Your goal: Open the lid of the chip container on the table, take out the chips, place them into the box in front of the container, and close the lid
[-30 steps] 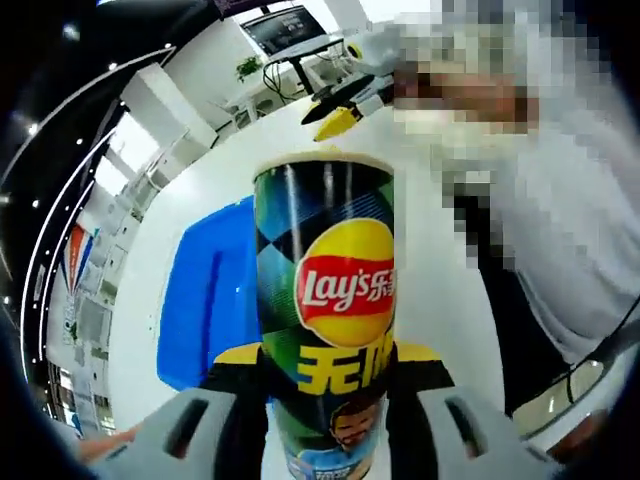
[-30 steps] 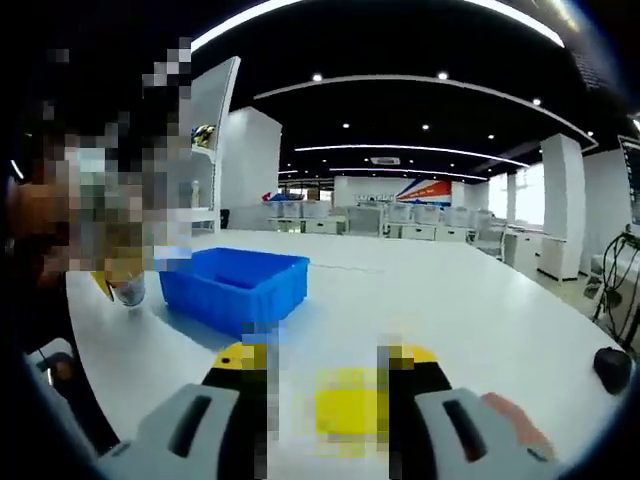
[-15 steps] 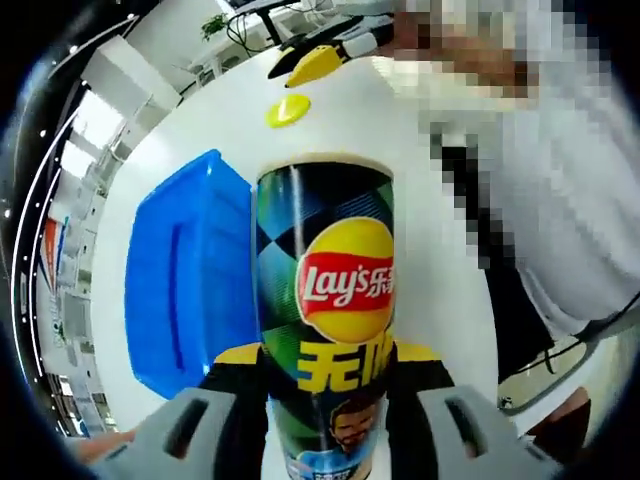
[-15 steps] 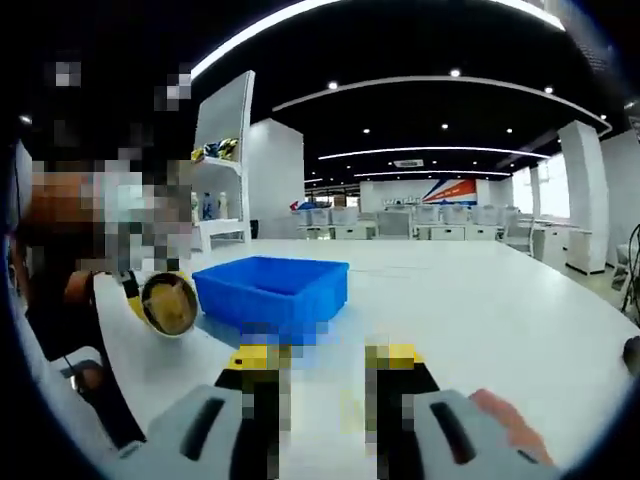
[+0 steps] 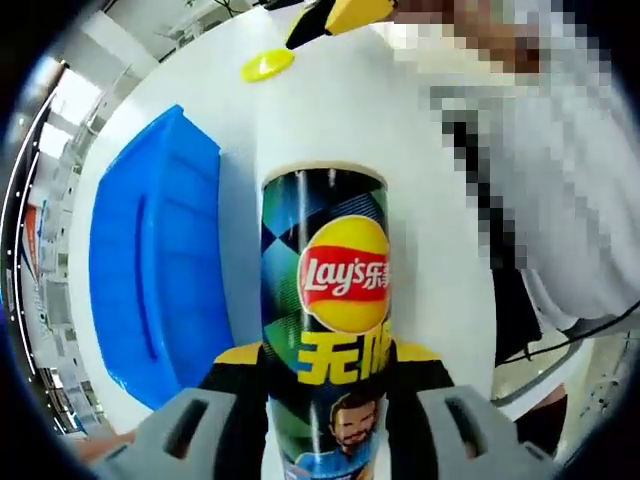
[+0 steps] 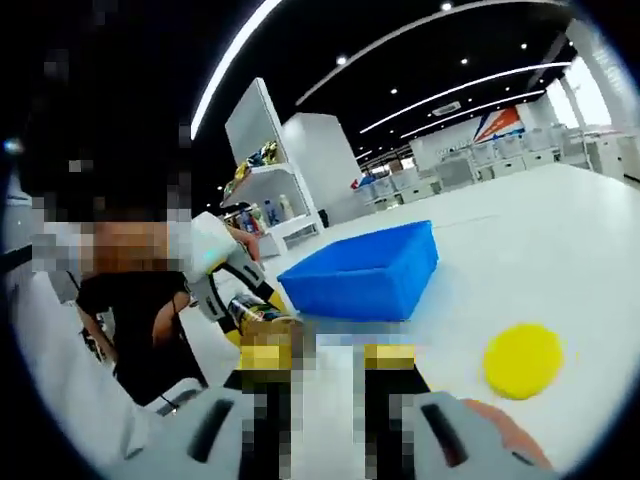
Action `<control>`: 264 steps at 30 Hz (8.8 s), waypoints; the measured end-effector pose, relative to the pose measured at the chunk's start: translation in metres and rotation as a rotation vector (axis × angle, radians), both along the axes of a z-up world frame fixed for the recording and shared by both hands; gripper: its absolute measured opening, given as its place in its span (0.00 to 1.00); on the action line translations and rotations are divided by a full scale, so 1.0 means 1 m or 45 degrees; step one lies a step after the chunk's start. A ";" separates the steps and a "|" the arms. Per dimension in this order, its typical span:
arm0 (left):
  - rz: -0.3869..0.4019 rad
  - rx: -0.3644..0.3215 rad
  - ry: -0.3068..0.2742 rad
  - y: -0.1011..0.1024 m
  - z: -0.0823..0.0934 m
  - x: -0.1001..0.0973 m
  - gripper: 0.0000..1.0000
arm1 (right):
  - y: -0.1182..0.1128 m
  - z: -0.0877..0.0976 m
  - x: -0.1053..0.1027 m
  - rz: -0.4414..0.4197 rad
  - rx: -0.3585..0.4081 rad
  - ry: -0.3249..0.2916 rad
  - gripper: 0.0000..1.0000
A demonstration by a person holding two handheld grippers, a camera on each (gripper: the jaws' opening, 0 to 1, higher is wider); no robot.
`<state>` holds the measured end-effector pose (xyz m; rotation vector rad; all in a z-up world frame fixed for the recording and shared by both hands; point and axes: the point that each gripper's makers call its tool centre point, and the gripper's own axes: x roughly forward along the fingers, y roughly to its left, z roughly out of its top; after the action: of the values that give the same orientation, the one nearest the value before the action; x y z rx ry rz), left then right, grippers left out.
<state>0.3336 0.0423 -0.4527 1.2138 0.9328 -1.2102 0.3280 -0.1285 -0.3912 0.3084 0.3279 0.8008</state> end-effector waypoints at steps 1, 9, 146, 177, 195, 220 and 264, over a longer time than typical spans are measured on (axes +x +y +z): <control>-0.003 -0.005 0.005 0.000 0.001 -0.001 0.46 | 0.001 0.000 0.000 0.005 0.005 0.001 0.27; -0.002 -0.007 0.024 0.001 0.001 -0.001 0.46 | 0.035 -0.026 0.001 0.121 0.003 0.300 0.19; -0.046 0.030 0.075 -0.002 -0.003 -0.002 0.48 | 0.019 0.017 -0.016 0.367 -0.269 -0.022 0.19; -0.061 0.005 0.051 -0.003 -0.004 -0.004 0.49 | 0.058 -0.022 -0.004 0.486 -0.348 0.103 0.09; -0.072 -0.007 0.039 -0.002 -0.005 0.000 0.50 | 0.053 -0.023 -0.003 0.443 -0.367 0.108 0.05; -0.073 -0.001 0.045 -0.003 -0.006 0.003 0.50 | 0.048 -0.024 -0.009 0.531 -0.413 0.031 0.05; -0.071 -0.004 0.048 -0.002 -0.010 0.006 0.52 | 0.019 -0.004 0.011 0.267 -0.234 0.242 0.00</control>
<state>0.3397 0.0404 -0.4624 1.2251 0.9296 -1.2819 0.3387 -0.1093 -0.3949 0.1792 0.6165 0.9424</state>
